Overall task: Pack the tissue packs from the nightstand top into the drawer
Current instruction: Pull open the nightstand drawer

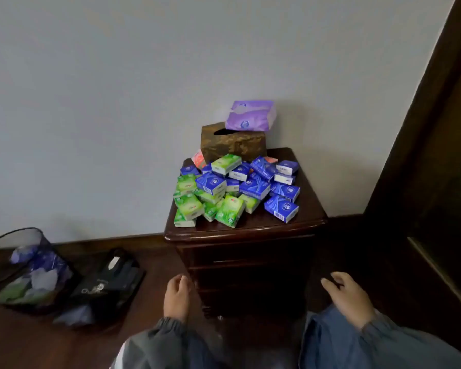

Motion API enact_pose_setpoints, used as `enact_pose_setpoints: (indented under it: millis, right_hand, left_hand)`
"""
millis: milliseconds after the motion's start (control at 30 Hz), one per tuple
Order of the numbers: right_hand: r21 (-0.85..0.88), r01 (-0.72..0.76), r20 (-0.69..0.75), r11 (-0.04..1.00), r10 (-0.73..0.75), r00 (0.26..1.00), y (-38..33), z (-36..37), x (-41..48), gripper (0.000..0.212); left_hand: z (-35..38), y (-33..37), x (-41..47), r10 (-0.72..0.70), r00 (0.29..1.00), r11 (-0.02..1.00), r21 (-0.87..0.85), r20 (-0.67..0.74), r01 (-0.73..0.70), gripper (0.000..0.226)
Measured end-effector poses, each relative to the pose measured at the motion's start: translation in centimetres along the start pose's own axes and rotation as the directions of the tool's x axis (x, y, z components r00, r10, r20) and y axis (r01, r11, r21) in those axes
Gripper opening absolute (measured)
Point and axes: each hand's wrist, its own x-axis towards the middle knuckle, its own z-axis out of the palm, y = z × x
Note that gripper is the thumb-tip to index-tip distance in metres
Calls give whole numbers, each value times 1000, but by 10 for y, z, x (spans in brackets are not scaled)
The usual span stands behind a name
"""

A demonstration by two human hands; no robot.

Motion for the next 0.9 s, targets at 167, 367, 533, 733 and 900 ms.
enact_pose_setpoints:
  millis: [167, 367, 533, 733, 900]
  right_hand:
    - [-27, 41, -51, 999, -42, 998, -9, 53, 44, 58]
    - [131, -178, -44, 975, 185, 982, -2, 88, 92, 73]
    - [380, -230, -83, 896, 281, 956, -1, 101, 118, 70]
    - [484, -208, -173, 850, 326, 929, -8, 101, 134, 60]
    - [448, -235, -148, 862, 331, 932, 2, 95, 137, 58]
  left_hand:
    - [18, -29, 17, -20, 1000, 987, 157, -21, 23, 44]
    - [34, -46, 48, -41, 999, 990, 133, 21, 38, 64]
    - [45, -47, 72, -51, 997, 999, 13, 66, 50, 69]
    - [56, -49, 87, -63, 998, 997, -40, 20, 64, 66]
    - [47, -49, 87, -81, 995, 997, 10, 50, 81, 63]
